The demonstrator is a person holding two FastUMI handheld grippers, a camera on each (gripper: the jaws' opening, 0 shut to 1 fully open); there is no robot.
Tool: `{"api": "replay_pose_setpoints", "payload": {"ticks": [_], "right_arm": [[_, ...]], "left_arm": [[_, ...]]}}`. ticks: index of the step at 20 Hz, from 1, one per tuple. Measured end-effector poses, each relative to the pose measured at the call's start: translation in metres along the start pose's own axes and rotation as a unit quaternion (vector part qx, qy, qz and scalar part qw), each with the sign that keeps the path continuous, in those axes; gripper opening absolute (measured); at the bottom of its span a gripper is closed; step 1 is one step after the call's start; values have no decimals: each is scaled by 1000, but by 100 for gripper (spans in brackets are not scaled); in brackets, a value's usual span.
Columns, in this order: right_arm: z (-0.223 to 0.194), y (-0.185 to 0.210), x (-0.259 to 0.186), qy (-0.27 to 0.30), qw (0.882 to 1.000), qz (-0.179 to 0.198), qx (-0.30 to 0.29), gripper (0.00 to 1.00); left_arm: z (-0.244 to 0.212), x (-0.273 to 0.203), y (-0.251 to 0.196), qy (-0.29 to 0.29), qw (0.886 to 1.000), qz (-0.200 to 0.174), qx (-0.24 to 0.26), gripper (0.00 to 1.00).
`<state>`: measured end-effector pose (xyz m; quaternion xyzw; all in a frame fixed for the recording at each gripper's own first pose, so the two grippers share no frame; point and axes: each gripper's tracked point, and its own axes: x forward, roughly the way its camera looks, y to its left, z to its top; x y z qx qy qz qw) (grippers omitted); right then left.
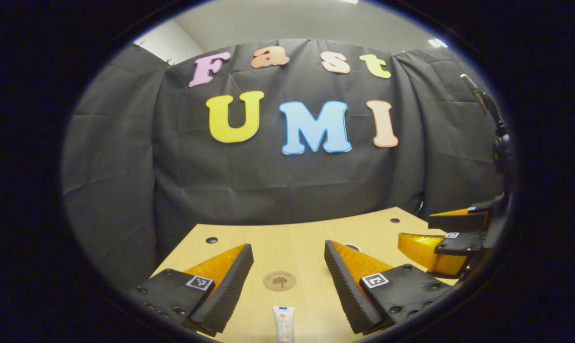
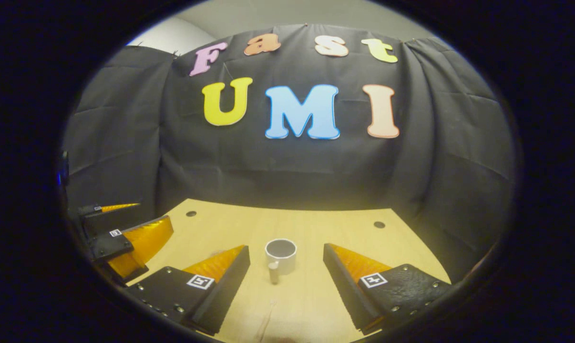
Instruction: Put the toothbrush and toothpaste on the desktop into the cup, then pick up the cup and place it on the coaster on the desktop.
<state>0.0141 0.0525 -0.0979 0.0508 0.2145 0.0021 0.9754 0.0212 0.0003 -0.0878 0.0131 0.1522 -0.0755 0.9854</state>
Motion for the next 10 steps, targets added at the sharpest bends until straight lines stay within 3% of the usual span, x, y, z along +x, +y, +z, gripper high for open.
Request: {"api": "replay_pose_setpoints", "payload": {"ticks": [5, 10], "right_arm": [[-60, 13, 19, 120, 992, 24, 1, 95], [-106, 20, 26, 218, 975, 42, 21, 96]], "left_arm": [[-68, 15, -6, 111, 994, -14, -16, 97], [-140, 15, -6, 226, 973, -27, -37, 97]]}}
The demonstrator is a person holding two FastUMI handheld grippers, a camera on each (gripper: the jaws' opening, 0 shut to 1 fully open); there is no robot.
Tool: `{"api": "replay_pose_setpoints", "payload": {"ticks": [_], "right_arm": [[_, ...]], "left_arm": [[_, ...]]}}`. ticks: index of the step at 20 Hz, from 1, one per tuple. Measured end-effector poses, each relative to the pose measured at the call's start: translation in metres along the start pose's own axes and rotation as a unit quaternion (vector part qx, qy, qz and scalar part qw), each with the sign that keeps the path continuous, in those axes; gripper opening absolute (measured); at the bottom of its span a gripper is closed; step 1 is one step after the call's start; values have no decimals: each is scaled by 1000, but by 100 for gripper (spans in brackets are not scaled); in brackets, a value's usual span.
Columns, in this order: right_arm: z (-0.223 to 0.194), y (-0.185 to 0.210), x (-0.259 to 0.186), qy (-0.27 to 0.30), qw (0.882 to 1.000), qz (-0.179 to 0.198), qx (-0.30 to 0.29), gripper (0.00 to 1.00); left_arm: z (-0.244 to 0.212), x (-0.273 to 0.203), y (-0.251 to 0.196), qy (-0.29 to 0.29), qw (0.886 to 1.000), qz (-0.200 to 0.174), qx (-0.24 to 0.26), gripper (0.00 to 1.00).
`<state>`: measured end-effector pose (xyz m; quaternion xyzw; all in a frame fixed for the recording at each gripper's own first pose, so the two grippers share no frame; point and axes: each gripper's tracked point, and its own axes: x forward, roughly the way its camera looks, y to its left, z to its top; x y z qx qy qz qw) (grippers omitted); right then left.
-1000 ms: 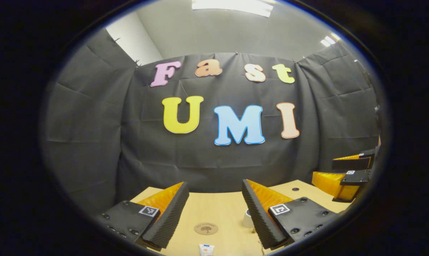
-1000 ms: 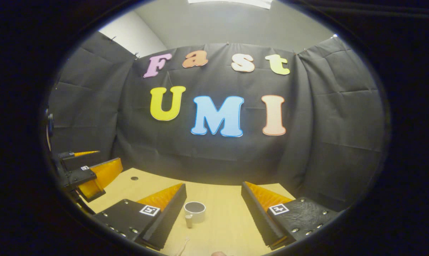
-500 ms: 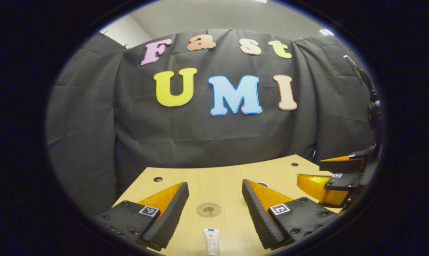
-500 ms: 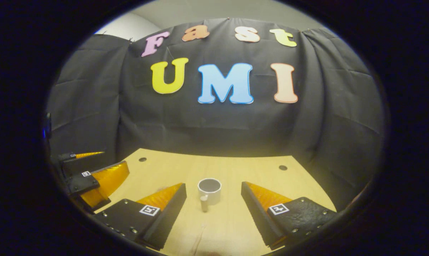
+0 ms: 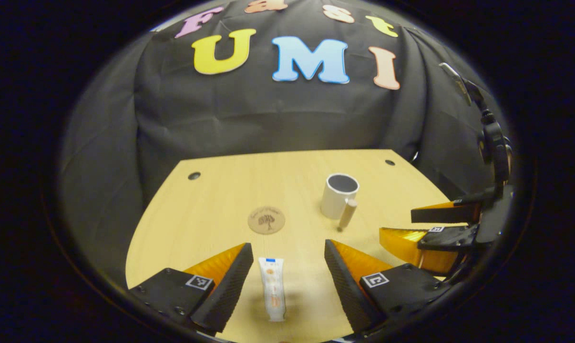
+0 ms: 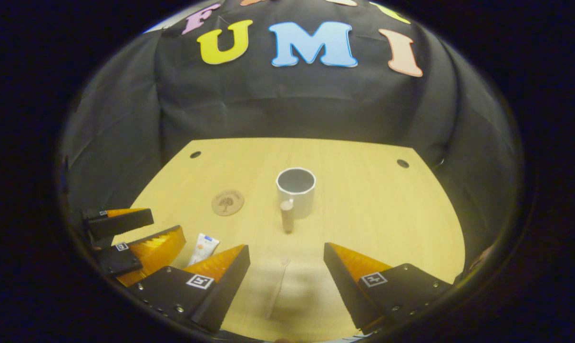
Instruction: Put the toothbrush and toothpaste on the desktop into the cup, then pick up the cup and place it on the coaster on the desktop.
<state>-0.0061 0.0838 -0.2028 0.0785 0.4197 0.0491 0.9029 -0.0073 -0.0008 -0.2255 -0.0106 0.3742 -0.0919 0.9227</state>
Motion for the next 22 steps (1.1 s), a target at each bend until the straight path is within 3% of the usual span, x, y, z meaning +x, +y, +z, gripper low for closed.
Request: {"api": "replay_pose_setpoints", "payload": {"ticks": [4, 11, 22], "right_arm": [[-33, 10, 18, 71, 997, 10, 11, 96], [-71, 20, 38, 160, 987, 16, 19, 96], [-99, 16, 60, 248, 967, -2, 56, 94]], "left_arm": [[-43, 12, 5, 89, 996, -7, -31, 97], [-102, 34, 18, 205, 977, -4, -58, 98], [-124, 62, 26, 276, 959, 1, -58, 96]]}}
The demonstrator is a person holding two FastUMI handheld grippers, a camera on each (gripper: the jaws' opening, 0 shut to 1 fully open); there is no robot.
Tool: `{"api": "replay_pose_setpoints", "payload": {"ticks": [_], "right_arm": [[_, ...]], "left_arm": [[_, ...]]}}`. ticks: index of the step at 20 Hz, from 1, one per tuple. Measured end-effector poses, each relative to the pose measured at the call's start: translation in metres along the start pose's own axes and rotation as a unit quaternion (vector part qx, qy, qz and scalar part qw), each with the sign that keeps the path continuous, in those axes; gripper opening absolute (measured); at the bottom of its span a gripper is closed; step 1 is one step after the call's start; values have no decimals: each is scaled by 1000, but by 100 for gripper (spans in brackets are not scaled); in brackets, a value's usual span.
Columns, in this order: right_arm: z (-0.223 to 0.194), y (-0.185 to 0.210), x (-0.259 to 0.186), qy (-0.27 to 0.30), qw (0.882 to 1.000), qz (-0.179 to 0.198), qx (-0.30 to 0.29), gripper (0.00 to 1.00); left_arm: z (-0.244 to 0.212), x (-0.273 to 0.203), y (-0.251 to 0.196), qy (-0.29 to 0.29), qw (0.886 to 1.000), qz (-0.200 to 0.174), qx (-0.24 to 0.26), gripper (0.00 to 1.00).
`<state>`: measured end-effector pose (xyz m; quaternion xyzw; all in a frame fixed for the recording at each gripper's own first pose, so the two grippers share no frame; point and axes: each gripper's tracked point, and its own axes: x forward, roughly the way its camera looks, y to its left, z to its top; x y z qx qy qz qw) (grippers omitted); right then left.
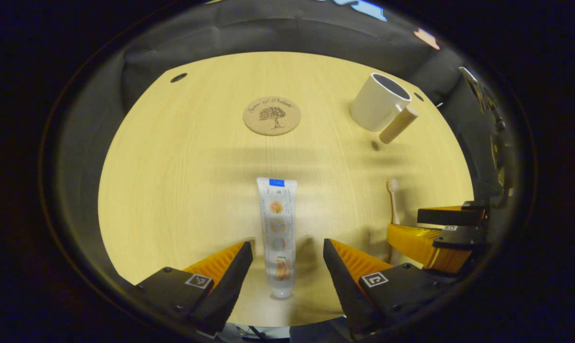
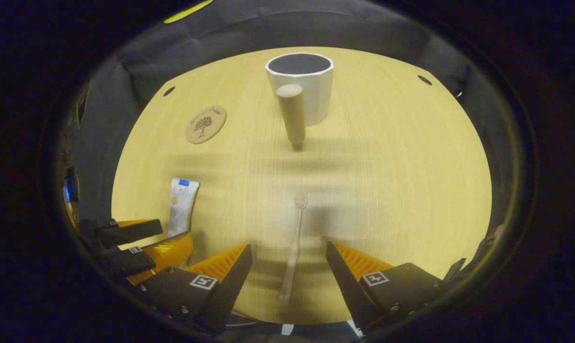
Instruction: Put the toothbrush and toothpaste on the desktop into the cup, then pick up the cup and place it on the coaster on the desktop.
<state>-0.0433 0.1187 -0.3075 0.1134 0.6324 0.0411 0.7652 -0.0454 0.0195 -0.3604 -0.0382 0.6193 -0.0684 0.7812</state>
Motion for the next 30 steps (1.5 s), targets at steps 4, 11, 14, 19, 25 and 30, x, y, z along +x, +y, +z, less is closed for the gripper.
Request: {"api": "replay_pose_setpoints", "payload": {"ticks": [4, 11, 14, 19, 25, 30], "right_arm": [[-12, 0, 10, 31, 1000, -5, 1, 83], [-23, -7, 21, 53, 998, -21, 16, 68], [-25, -8, 19, 69, 997, -28, 6, 51], [-26, -13, 19, 79, 996, -46, -7, 25], [-24, -17, 18, 82, 996, -23, 19, 10], [-22, -16, 15, 77, 996, 13, 40, 5]], "left_arm": [[2, 9, 0, 15, 1000, -1, 2, 96], [-6, 23, 1, 34, 999, 11, 26, 92], [-7, 25, 5, 38, 997, 30, 55, 78], [-6, 24, -3, 33, 995, 23, 87, 53], [-4, 24, -3, 29, 995, 20, 94, 45], [1, 20, 1, 13, 996, 16, 82, 31]]}}
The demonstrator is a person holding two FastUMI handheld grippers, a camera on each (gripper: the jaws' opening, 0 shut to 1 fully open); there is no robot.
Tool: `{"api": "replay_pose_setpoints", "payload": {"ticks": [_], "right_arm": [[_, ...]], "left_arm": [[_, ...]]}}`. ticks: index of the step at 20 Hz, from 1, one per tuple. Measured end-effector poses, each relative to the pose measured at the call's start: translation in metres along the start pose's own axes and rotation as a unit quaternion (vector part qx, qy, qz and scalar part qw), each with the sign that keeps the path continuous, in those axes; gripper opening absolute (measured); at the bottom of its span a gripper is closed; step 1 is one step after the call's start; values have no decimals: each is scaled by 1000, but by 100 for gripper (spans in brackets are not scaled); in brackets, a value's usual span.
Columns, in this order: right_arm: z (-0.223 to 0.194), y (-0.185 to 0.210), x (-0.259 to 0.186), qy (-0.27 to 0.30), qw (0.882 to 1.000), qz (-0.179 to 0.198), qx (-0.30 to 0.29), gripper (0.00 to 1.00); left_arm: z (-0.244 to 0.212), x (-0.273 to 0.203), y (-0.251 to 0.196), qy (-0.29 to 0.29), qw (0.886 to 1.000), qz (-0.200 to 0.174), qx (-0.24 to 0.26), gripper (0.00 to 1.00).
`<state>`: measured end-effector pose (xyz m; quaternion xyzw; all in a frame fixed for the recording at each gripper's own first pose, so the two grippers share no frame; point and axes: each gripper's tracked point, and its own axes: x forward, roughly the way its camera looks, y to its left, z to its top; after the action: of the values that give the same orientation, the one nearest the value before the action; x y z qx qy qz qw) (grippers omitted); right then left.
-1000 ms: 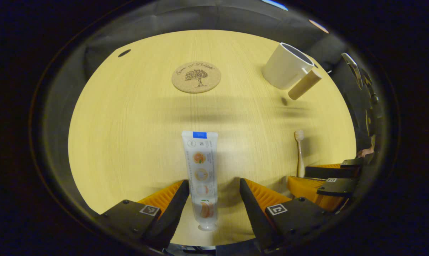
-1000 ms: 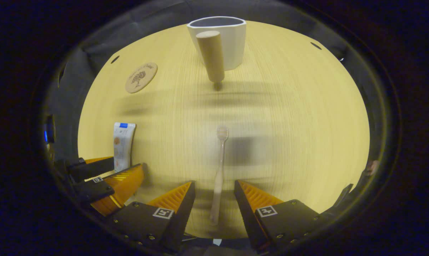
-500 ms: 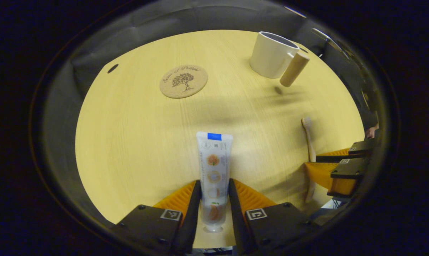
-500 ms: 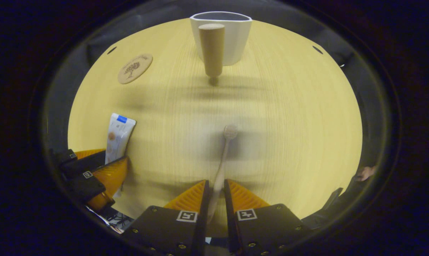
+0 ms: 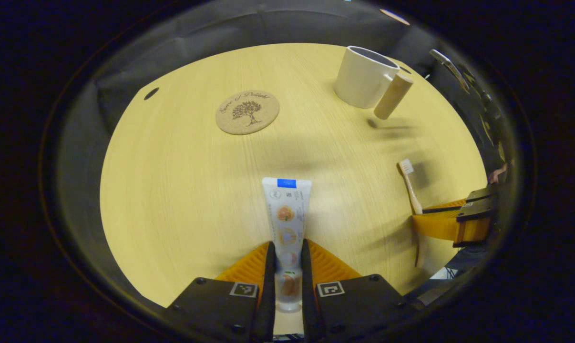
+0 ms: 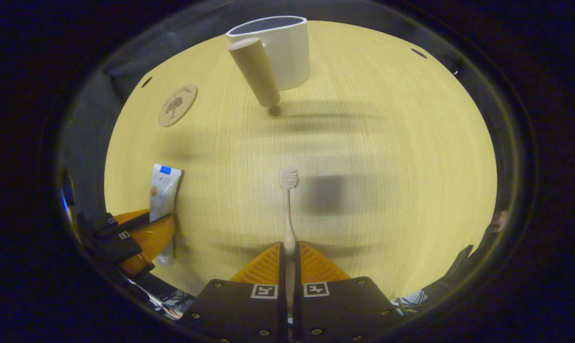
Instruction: Put the toothbrush and toothpaste on the desktop into the cup, then pick up the cup and place it on the coaster on the desktop.
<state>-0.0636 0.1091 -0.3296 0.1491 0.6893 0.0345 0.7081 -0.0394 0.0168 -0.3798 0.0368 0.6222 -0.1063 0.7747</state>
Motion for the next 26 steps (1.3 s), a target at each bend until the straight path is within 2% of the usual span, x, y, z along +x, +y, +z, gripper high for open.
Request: {"api": "replay_pose_setpoints", "payload": {"ticks": [2, 8, 11, 14, 18, 21, 26], "right_arm": [[0, 1, 1, 0, 1000, 7, 8, 5], [-3, 8, -2, -7, 1000, 24, -4, 5], [6, 14, -12, -42, 998, 42, 0, 5], [21, 17, -22, -104, 993, 61, 4, 5], [31, 18, -43, -175, 982, 65, -12, 5], [42, 22, -63, -227, 971, 66, -31, 5], [66, 26, -100, -323, 943, 60, -58, 5]], "left_arm": [[1, 1, -2, -6, 1000, -5, -10, 24], [3, 0, 0, -6, 1000, -9, -25, 24], [1, -1, -3, -11, 999, -16, -43, 24], [3, -5, -2, -32, 997, -18, -66, 24], [10, -15, -2, -71, 993, -25, -91, 23], [27, -30, 2, -111, 989, -18, -92, 22], [65, -71, 0, -198, 975, -20, -98, 22]]}}
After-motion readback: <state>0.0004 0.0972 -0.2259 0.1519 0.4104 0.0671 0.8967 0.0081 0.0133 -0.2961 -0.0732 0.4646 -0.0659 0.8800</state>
